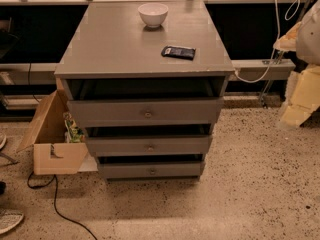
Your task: Open top drawer
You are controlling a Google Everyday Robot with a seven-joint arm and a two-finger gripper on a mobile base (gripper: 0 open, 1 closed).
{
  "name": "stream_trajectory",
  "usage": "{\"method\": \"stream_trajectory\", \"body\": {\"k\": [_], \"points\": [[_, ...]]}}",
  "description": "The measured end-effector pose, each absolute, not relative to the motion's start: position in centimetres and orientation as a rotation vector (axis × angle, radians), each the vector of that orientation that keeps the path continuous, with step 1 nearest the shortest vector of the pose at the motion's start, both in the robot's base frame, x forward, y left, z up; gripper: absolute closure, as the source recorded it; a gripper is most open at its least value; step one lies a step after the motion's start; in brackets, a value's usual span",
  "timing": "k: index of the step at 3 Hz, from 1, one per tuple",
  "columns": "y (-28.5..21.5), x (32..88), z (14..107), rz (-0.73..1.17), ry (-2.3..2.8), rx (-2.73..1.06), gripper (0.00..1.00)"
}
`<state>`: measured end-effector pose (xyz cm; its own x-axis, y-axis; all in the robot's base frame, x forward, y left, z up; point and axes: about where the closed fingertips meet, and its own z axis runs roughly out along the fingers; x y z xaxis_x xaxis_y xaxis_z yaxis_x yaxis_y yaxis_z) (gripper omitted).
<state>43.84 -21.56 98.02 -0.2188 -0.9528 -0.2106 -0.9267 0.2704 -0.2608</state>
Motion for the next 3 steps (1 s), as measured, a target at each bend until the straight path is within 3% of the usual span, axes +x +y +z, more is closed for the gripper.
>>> {"method": "stream_trajectory", "body": {"k": [3], "points": [[-18.7,47.1,92.7,-0.07,2.111,-1.74,0.0]]}}
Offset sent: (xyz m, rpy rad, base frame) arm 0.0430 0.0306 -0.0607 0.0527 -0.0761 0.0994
